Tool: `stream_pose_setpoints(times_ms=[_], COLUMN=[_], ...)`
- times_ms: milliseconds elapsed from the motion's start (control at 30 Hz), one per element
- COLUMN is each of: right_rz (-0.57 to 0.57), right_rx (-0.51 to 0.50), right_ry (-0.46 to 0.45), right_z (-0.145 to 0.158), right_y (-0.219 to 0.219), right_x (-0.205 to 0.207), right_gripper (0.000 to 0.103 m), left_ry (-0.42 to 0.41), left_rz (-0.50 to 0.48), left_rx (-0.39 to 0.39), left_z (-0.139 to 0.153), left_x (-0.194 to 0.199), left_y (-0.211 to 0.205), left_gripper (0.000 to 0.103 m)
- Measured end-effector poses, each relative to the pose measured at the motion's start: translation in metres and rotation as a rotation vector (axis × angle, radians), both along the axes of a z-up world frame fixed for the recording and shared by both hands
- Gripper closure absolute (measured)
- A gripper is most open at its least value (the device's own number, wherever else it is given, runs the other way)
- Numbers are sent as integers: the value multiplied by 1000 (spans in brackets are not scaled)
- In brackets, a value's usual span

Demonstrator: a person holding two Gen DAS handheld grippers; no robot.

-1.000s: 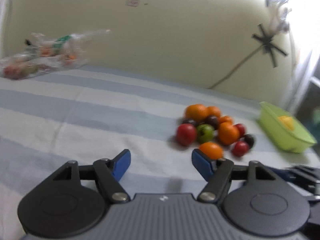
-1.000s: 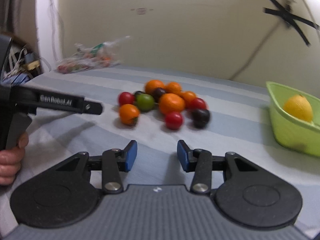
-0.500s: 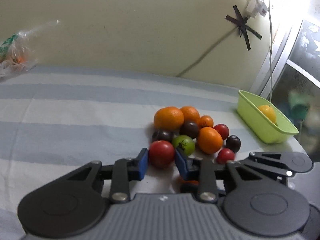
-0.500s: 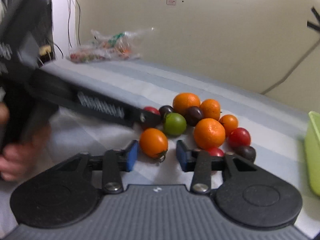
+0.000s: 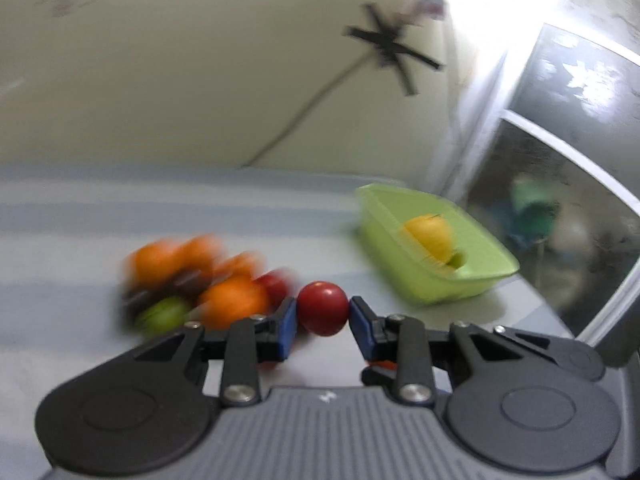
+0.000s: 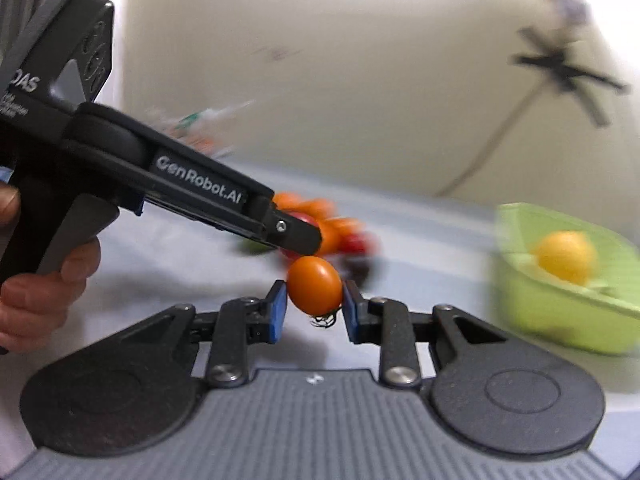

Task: Organize fruits
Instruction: 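Carry both tomatoes into the green basket and open both tools, then grasp a green tomato with the left tool while the right tool grasps a mandarin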

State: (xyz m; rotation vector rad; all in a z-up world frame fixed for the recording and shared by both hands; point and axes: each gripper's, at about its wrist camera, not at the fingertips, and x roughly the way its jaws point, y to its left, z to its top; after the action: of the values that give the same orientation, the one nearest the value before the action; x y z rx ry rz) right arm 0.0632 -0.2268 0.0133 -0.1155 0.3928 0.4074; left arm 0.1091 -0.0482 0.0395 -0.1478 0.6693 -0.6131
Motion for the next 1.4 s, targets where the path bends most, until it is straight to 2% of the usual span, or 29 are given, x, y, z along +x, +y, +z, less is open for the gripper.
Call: stream_pose_setpoints(times_ms=[167, 267, 433, 467, 567, 633, 767, 867, 967, 1033, 1167, 1300, 1333, 1400], right_rz=[-236, -335, -369, -371, -381, -381, -388, -376, -332, -283, -132, -3, 21, 59], right_rx=[47, 70, 56, 58, 76, 80, 103, 134, 153, 155, 128, 98, 89, 61], right_ry=[-54, -35, -12, -21, -31, -34, -54, -70, -85, -86, -32, 64, 86, 107], right_z=[11, 10, 1, 0, -4, -5, 0, 3, 6, 7, 4, -5, -7, -10], right_y=[-80, -116, -131, -131, -128, -130, -132, -127, -112, -96, -51, -5, 6, 25], right_x=[17, 35, 54, 54, 57, 59, 47, 36, 25, 19, 17, 26, 28, 28], right_gripper=[71, 71, 68, 63, 51, 51, 51, 51, 51, 51, 51, 51, 52, 52], left_ry=[-24, -29, -24, -36, -66, -89, -117, -114, -113, -113, -98, -71, -54, -10], left_rz=[-102, -125, -105, -104, -105, -97, -65, -21, 47, 108, 249, 372, 399, 413], left_rx=[2, 38, 111, 120, 151, 166, 130, 82, 44, 46, 90, 136, 133, 32], left_z=[12, 9, -2, -3, -2, 1, 12, 16, 14, 9, -11, -29, -34, -36], left_x=[26, 35, 43, 40, 34, 30, 19, 12, -2, -10, -25, -31, -31, -28], left_y=[-85, -123, -150, -149, -154, -153, -133, -99, -50, -17, 51, 98, 108, 125], left_gripper=[74, 73, 72, 64, 54, 51, 50, 49, 46, 46, 46, 46, 46, 46])
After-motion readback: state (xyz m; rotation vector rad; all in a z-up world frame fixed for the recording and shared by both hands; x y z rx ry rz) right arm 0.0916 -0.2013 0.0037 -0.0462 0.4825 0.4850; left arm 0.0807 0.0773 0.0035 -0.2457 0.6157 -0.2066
